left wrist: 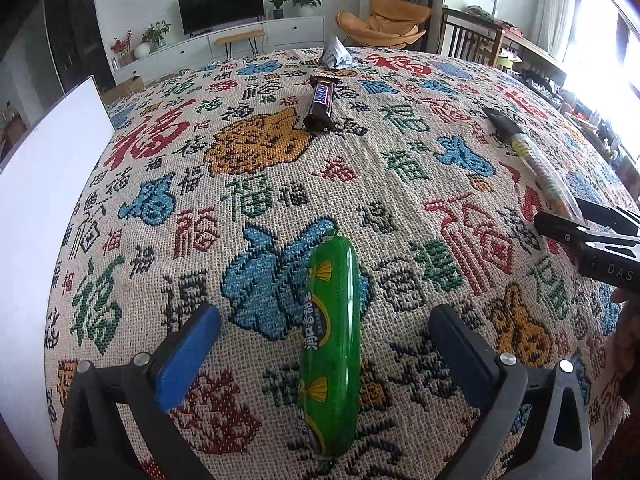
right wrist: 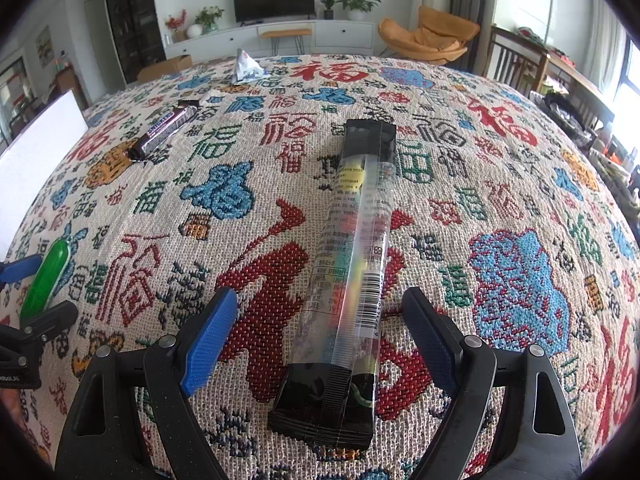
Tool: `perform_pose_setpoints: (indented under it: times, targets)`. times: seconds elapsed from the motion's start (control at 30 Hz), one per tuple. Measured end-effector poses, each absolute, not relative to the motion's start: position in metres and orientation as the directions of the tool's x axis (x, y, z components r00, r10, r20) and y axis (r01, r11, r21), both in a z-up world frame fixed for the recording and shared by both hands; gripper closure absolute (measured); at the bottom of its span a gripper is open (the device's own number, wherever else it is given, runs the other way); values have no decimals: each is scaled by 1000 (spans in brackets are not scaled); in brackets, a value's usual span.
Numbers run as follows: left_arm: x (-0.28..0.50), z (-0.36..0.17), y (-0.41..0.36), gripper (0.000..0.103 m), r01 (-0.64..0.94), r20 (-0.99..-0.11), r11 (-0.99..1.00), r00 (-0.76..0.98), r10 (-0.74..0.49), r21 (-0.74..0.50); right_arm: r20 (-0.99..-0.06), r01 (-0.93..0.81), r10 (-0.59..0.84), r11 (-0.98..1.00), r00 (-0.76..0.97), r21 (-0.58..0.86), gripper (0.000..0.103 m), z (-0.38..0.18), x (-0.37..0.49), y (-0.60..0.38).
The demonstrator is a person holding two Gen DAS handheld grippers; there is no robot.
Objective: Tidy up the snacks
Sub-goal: 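Lift the green packet with the left gripper while the right lifts the clear tube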
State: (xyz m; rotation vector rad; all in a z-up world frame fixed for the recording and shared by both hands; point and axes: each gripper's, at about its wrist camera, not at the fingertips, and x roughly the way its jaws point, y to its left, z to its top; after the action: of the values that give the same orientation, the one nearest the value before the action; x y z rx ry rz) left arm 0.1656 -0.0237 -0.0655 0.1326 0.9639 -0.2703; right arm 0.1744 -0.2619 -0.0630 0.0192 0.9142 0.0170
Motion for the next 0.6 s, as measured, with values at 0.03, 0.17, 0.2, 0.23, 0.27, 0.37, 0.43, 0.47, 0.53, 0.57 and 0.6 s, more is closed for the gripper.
perform_pose_setpoints:
  times: [0.03, 0.17, 0.2, 0.23, 0.27, 0.37, 0.43, 0.47, 0.53, 0.57, 0.6]
  targets:
    - [165, -66, -24, 0, 287, -824, 958, 541, -167, -5, -792, -6, 23, 1000, 610, 24, 16, -63, 174, -262]
    - [165, -67, -23, 0, 286, -822, 958, 544, -167, -5, -792, -6, 23, 1000, 610, 24, 16, -63, 174, -262]
    - [165, -67, -22, 0, 286, -822, 958, 544, -167, -6, -792, -6, 23, 1000, 610, 24, 16, -63, 174, -262]
    - [165, -67, -22, 0, 287, -823, 958, 543, -168, -6, -792, -6, 23, 1000, 610, 24, 16, -63, 174, -262]
    - [164, -67, -22, 0, 287, -823, 958, 543, -168, -6, -792, -7, 23, 1000, 610, 24, 16, -63, 174, -262]
    - [164, -67, -22, 0, 287, -823, 958, 543, -168, -6, -791, -6, 24, 1000, 611, 26, 16, -63, 174, -262]
    - [164, -67, -23, 0, 288, -823, 958, 543, -168, -6, -785, -8, 43, 999, 618, 48, 16, -62, 173, -264]
    - [165, -68, -22, 0, 291, -823, 957, 541, -170, -7, -775, -12, 68, 997, 628, 77, 16, -61, 172, -267]
    - [166, -67, -22, 0, 302, -830, 953, 531, -174, -6, -720, -37, 161, 982, 675, 185, 16, -55, 163, -280]
    - [168, -67, -22, 0, 313, -836, 950, 520, -176, -5, -668, -62, 226, 964, 709, 260, 16, -50, 155, -289]
    - [169, -66, -22, 0, 325, -845, 946, 505, -178, -4, -605, -89, 289, 937, 742, 338, 16, -46, 147, -301]
